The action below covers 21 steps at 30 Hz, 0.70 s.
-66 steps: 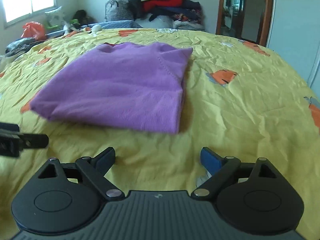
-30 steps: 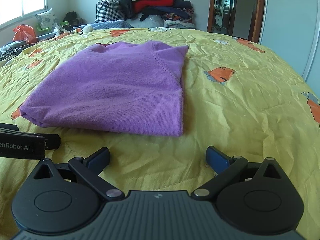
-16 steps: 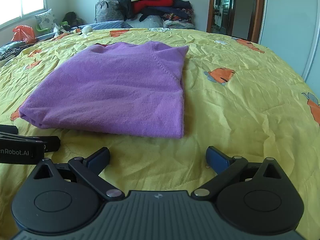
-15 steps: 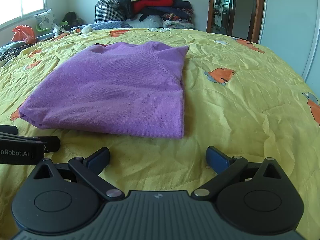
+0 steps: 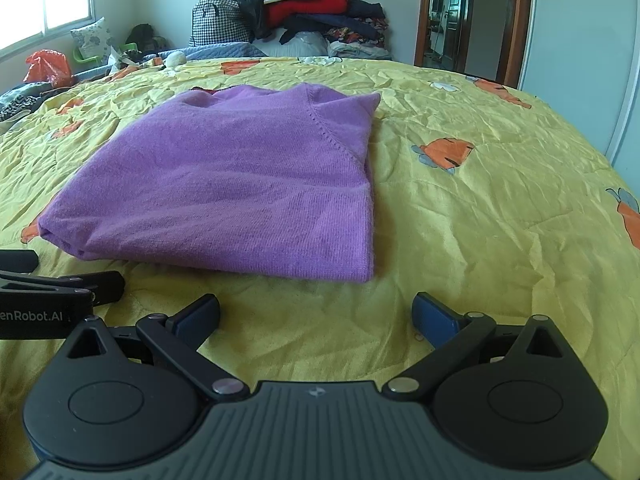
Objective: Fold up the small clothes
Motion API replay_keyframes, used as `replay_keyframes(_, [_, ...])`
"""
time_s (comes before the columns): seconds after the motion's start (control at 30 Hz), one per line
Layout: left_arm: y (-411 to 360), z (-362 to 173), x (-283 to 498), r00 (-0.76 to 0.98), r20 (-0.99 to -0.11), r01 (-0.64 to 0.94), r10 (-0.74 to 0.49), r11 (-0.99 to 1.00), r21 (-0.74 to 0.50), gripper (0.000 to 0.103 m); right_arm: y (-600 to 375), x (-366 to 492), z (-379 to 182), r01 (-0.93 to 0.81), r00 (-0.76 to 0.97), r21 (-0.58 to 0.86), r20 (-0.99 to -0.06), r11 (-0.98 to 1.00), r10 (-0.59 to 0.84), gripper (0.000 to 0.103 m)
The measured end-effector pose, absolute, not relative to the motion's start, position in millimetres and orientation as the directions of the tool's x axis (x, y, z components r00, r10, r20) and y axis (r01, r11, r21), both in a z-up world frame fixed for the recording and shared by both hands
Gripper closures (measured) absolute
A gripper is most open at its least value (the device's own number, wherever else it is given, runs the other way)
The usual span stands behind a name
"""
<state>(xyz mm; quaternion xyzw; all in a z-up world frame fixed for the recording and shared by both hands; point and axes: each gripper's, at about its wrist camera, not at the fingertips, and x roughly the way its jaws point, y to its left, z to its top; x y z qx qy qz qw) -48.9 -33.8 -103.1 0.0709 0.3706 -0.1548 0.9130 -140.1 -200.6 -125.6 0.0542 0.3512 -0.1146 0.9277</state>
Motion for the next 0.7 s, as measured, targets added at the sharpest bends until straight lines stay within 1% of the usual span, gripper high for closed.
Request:
replay_keyframes(0.43, [-38.3, -103.1, -40.0, 0.680, -0.697, 0.335, -0.226, 0.942, 0.021, 0.000, -200.0, -140.3, -125.8, 0.250, 0.727, 0.016, -0.663, 0.968, -0.177, 0.000])
replay_keyframes(0.7, [-37.2, -103.9, -40.0, 0.685, -0.691, 0.330, -0.233, 0.944, 0.009, 0.000, -179.2, -131.1, -123.2, 0.203, 0.735, -0.001, -0.661, 0.979, -0.153, 0.000])
